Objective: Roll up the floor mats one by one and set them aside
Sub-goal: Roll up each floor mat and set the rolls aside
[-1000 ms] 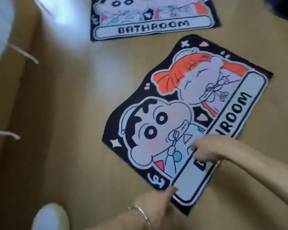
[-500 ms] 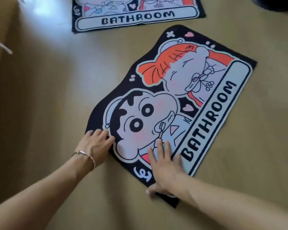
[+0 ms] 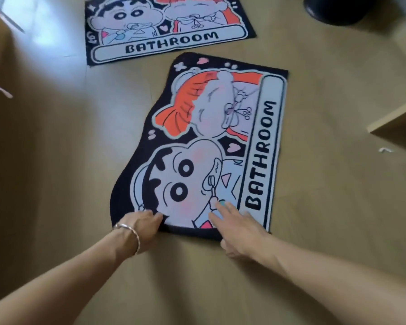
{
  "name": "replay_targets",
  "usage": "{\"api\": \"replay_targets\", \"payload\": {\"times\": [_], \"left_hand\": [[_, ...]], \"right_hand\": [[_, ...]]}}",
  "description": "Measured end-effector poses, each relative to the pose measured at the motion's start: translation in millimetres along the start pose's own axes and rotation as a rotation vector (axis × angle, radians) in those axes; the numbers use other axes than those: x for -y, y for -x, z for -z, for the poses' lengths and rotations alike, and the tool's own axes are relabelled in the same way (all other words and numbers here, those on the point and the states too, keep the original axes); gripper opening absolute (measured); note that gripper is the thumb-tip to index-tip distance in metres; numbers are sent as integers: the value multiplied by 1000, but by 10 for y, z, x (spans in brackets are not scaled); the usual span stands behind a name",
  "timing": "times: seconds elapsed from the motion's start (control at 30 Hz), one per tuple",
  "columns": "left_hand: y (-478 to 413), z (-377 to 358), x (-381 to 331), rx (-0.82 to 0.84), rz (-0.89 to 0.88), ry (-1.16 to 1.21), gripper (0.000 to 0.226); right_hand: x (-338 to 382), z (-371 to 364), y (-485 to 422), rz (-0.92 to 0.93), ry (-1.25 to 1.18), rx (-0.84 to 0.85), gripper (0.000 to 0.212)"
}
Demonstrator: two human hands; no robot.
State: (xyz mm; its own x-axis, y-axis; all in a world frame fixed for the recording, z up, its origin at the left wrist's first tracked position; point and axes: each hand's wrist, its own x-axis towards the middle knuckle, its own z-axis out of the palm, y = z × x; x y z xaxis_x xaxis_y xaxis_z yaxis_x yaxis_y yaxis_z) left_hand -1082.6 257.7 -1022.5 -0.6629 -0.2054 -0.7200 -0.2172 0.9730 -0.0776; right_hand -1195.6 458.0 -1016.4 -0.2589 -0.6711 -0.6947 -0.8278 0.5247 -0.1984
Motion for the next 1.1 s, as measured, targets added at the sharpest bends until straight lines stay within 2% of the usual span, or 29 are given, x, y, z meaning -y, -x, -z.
{"api": "replay_targets", "payload": {"times": [0.13,0.27,0.43,0.53,0.7,0.8,0.93,1.1], "left_hand": [[260,-284,-353,39,-99,92,31],[364,-451,-574,-65,-203,66,26],[451,-480,-702,-77,-210,87,31],[492,-479,-701,-75,-223,123,40],[540,-544,-649,-59,-247,171,46],[623,-588,-571,-68,-299,193,54],[608,-587,-519,-151,-313,160,53],[465,-573,-515,-227,-249,-8,53]], "right_hand": [[-217,-303,318,98,44,33,50],[-487,-474,414,246,128,-101,31],[-459,-415,411,280,219,-81,41],[-365,-410,378,271,228,-102,31],[-366,-343,251,228,85,1,36],[-358,-387,291,211,-46,54,32],[-317,-413,305,166,-96,-71,26],[-276,-357,251,197,80,-173,32]]}}
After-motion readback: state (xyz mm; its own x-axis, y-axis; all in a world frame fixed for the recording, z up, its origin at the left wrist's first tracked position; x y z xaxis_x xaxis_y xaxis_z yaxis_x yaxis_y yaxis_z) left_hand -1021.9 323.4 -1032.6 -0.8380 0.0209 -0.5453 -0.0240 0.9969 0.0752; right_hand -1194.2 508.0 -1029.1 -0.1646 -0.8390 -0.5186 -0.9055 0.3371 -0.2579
